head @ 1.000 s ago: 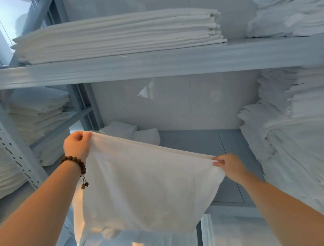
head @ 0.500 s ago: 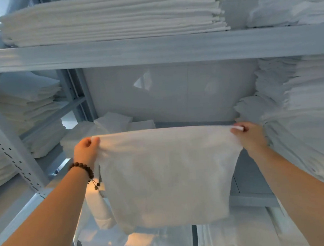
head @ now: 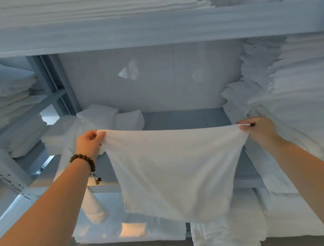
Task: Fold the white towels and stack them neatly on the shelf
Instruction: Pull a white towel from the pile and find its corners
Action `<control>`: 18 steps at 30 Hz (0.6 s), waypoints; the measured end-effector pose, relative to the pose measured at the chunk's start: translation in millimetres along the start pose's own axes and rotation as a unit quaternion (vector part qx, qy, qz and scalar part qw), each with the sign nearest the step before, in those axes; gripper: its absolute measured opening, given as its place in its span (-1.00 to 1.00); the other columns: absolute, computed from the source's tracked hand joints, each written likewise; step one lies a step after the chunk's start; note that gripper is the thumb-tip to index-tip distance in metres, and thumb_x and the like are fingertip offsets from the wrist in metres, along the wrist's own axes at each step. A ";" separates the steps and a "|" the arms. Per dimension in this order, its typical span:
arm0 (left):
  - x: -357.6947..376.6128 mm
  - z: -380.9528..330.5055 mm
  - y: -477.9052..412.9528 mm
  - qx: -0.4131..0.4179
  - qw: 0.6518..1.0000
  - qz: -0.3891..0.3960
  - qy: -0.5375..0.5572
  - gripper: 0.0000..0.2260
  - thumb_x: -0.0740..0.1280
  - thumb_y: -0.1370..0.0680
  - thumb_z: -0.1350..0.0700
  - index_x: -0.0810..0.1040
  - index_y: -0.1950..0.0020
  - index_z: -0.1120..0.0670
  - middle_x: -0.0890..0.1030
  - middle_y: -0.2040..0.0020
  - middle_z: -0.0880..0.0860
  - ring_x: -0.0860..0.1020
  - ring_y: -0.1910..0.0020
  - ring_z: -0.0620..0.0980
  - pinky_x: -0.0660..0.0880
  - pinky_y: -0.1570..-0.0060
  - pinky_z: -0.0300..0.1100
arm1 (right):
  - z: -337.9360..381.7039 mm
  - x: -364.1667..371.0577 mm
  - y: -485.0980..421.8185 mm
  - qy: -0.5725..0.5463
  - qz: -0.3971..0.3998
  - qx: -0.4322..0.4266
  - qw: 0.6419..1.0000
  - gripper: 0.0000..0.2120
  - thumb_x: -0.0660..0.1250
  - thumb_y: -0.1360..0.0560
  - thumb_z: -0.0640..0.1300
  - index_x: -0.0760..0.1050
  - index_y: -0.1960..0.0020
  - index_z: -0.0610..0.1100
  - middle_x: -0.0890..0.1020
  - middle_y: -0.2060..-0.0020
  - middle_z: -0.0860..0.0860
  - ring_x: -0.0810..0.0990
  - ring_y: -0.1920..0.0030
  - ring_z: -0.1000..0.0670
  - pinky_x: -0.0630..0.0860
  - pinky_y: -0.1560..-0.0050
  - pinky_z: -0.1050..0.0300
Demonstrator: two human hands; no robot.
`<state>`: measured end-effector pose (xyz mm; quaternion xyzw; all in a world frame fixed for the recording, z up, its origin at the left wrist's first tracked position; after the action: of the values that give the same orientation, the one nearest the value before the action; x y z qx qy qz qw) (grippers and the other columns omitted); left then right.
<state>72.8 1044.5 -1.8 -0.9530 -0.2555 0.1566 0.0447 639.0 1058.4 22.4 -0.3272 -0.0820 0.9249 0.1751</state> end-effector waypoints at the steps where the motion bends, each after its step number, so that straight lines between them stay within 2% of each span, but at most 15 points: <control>1: 1.2 -3.0 -1.7 0.005 1.000 -0.001 0.006 -0.82 0.30 -0.56 0.01 0.57 0.07 0.11 0.54 0.22 0.06 0.49 0.23 0.01 0.45 0.21 -0.13 | 2.1 -3.3 -0.5 0.006 -0.007 -0.005 1.000 -0.78 0.36 -0.46 -0.34 0.60 -0.10 -0.32 0.64 -0.02 -0.27 0.58 -0.02 -0.15 0.36 0.13 0.32; 3: 2.2 -9.6 -5.2 0.012 1.000 -0.001 0.014 -0.81 0.29 -0.56 -0.01 0.57 0.06 0.10 0.52 0.24 0.06 0.45 0.27 -0.01 0.43 0.28 -0.16 | 9.5 -11.3 -0.8 0.006 -0.018 -0.022 1.000 -0.77 0.34 -0.47 -0.36 0.60 -0.11 -0.32 0.64 -0.03 -0.25 0.55 0.01 -0.07 0.36 0.14 0.36; 6: 3.4 -12.7 -7.3 0.016 1.000 0.010 0.002 -0.80 0.29 -0.56 -0.02 0.57 0.09 0.10 0.54 0.25 0.05 0.48 0.28 0.00 0.41 0.36 -0.20 | 18.3 -12.2 0.0 0.063 0.014 -0.050 0.997 -0.79 0.27 -0.48 -0.38 0.63 -0.05 -0.30 0.65 -0.02 -0.23 0.59 -0.06 -0.16 0.44 -0.05 0.12; 7: 4.1 -15.0 -7.7 0.018 1.000 0.016 0.003 -0.81 0.30 -0.55 -0.02 0.57 0.08 0.09 0.56 0.23 0.06 0.50 0.25 0.02 0.41 0.36 -0.20 | 20.5 -11.5 0.0 0.084 0.024 -0.058 0.995 -0.78 0.26 -0.48 -0.38 0.64 -0.03 -0.30 0.66 -0.02 -0.22 0.59 -0.08 -0.18 0.44 -0.09 0.09; 11: 2.9 -27.1 -11.7 0.025 0.999 0.022 0.032 -0.88 0.34 -0.54 0.01 0.57 0.10 0.05 0.62 0.12 0.10 0.58 0.12 0.06 0.46 0.30 -0.13 | 25.1 -9.8 -4.7 0.148 0.056 -0.068 0.985 -0.74 0.22 -0.48 -0.42 0.64 -0.04 -0.28 0.66 -0.04 -0.18 0.59 -0.09 -0.13 0.34 0.03 0.27; 15: 1.9 -36.1 -13.1 0.036 0.998 0.024 0.045 -0.89 0.34 -0.54 0.01 0.59 0.09 0.04 0.62 0.13 0.07 0.57 0.11 0.04 0.54 0.06 -0.10 | 25.8 -6.2 -2.3 0.179 0.097 -0.079 0.976 -0.74 0.24 -0.48 -0.43 0.65 -0.04 -0.25 0.67 -0.02 -0.16 0.60 -0.02 -0.10 0.35 0.07 0.25; 18: 0.7 -40.4 -14.1 0.038 0.998 0.022 0.042 -0.88 0.36 -0.53 0.04 0.59 0.07 0.08 0.62 0.17 0.04 0.56 0.16 0.01 0.53 0.06 -0.14 | 21.7 -11.9 -2.5 0.187 0.079 -0.054 0.978 -0.77 0.29 -0.46 -0.40 0.66 -0.01 -0.23 0.68 0.03 -0.17 0.59 0.09 -0.09 0.38 0.06 0.20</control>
<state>79.6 1056.8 38.6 -0.9617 -0.2263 0.1269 0.0884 634.5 1055.4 46.7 -0.5085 -0.0717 0.8527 0.0957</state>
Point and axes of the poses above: each hand's wrist, its own y-axis away from the middle knuckle, its own x-axis out of the palm, z = x × y, the point moved 9 cm from there along -y, towards the middle knuckle
